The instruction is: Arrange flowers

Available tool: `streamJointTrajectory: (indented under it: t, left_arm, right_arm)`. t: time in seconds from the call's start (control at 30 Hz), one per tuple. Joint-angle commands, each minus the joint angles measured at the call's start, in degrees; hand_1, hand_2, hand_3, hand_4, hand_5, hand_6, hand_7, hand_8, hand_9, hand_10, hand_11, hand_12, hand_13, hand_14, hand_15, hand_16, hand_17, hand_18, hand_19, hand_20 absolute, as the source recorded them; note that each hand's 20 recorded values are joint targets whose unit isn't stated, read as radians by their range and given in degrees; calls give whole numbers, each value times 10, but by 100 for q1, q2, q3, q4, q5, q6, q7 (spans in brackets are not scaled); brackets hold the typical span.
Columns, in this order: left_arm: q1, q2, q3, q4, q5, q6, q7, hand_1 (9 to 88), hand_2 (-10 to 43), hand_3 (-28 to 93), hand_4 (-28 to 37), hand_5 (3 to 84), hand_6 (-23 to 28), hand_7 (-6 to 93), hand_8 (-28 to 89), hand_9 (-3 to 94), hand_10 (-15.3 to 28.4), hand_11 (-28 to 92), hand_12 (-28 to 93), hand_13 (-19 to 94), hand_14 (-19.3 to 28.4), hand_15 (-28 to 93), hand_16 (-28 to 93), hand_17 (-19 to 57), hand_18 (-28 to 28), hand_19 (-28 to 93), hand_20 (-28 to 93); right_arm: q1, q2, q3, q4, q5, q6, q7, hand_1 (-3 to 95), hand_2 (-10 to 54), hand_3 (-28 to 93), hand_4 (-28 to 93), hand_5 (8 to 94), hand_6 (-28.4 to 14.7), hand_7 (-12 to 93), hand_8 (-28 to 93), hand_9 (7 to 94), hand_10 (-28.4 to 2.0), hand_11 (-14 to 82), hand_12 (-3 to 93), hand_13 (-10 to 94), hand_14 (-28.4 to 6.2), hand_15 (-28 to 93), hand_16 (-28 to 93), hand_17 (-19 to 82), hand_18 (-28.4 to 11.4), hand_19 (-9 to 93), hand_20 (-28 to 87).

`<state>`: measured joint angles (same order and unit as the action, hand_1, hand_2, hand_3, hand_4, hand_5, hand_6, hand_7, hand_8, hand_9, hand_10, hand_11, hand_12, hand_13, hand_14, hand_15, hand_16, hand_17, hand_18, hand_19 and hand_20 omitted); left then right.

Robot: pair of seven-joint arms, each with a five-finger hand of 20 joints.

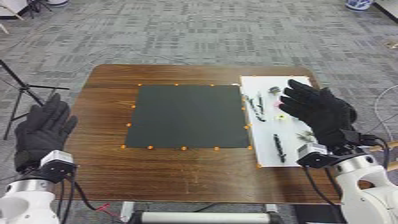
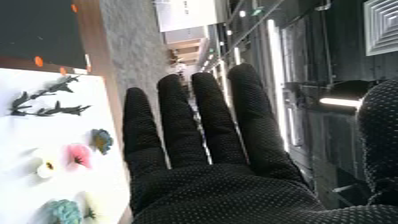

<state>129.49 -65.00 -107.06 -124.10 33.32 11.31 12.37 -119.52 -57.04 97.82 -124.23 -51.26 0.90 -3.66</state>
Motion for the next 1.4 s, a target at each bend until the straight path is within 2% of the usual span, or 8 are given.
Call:
streamJointTrajectory:
  t: [0.03, 0.4, 0.53, 0.8, 0.9, 1.0, 1.17, 1.4]
  left_arm:
    - [89, -51, -43, -51, 84, -141, 26, 228, 148, 687, -283, 334, 78, 28, -72, 226, 134, 123, 38, 134, 90, 81, -65, -78, 91, 277, 50]
    - [119, -109, -133, -66, -14, -151, 67, 231, 148, 686, -283, 334, 77, 29, -71, 229, 134, 123, 42, 135, 89, 77, -62, -78, 91, 276, 49]
    - [65, -89, -97, -42, -56, -141, 38, 230, 149, 686, -283, 337, 79, 30, -71, 237, 138, 127, 43, 139, 92, 80, -61, -78, 91, 276, 50]
    - [107, -57, -92, -75, -141, -13, 142, 230, 148, 691, -283, 353, 86, 32, -69, 252, 146, 141, 50, 152, 108, 100, -55, -78, 96, 284, 52]
    - [151, -55, -98, -110, -284, 97, 233, 231, 147, 695, -283, 366, 92, 38, -67, 261, 149, 149, 54, 160, 111, 105, -54, -76, 97, 286, 51]
    - [183, -61, -115, -124, -274, 138, 254, 233, 148, 698, -283, 376, 96, 45, -67, 267, 150, 157, 58, 166, 116, 115, -52, -74, 98, 290, 52]
    - [228, -74, -126, -149, -321, 217, 277, 233, 149, 700, -283, 380, 98, 54, -69, 272, 152, 164, 61, 169, 119, 125, -54, -74, 99, 295, 52]
    - [263, -84, -114, -181, -350, 307, 304, 232, 149, 701, -283, 387, 102, 61, -71, 277, 160, 175, 69, 177, 130, 139, -50, -74, 101, 301, 51]
  right_arm:
    - [85, -6, -36, 12, -33, -29, 2, 91, 44, 730, -262, 428, -37, 99, -82, 406, -139, 45, 129, 313, -126, 96, 139, 131, -129, 216, 133]
    - [50, 27, 65, -25, -168, -32, 59, 95, 40, 730, -262, 436, -47, 101, -82, 409, -172, 43, 132, 325, -155, 95, 152, 132, -126, 208, 142]
    - [26, 74, 72, -139, -1007, 214, 231, 189, -65, 730, -257, 439, -46, 116, -86, 417, -165, 46, 141, 345, -144, 105, 184, 132, -123, 221, 151]
    - [135, 261, -176, -264, -2723, 874, 739, 359, -95, 637, -283, 489, -25, 200, -122, 499, -116, 171, 202, 444, -84, 337, 249, 174, -120, 427, 207]
    - [195, 403, -313, -347, -4178, 1038, 1367, 369, -95, 597, -283, 522, -19, 239, -131, 531, -113, 222, 216, 495, -80, 377, 248, 213, -122, 476, 217]
    - [214, 600, -582, -426, -5623, 1398, 2047, 379, -95, 563, -283, 542, -11, 335, -149, 549, -118, 323, 252, 526, -85, 492, 267, 253, -143, 577, 239]
    - [610, 970, -1132, -527, -7777, 351, 3756, 336, -95, 585, -283, 553, -22, 510, -170, 554, -139, 494, 352, 548, -119, 670, 336, 288, -183, 711, 324]
    - [831, 1246, -1670, -377, -8718, -443, 4545, 300, -95, 599, -283, 600, -40, 428, -139, 576, -159, 483, 364, 560, -151, 705, 368, 286, -224, 753, 373]
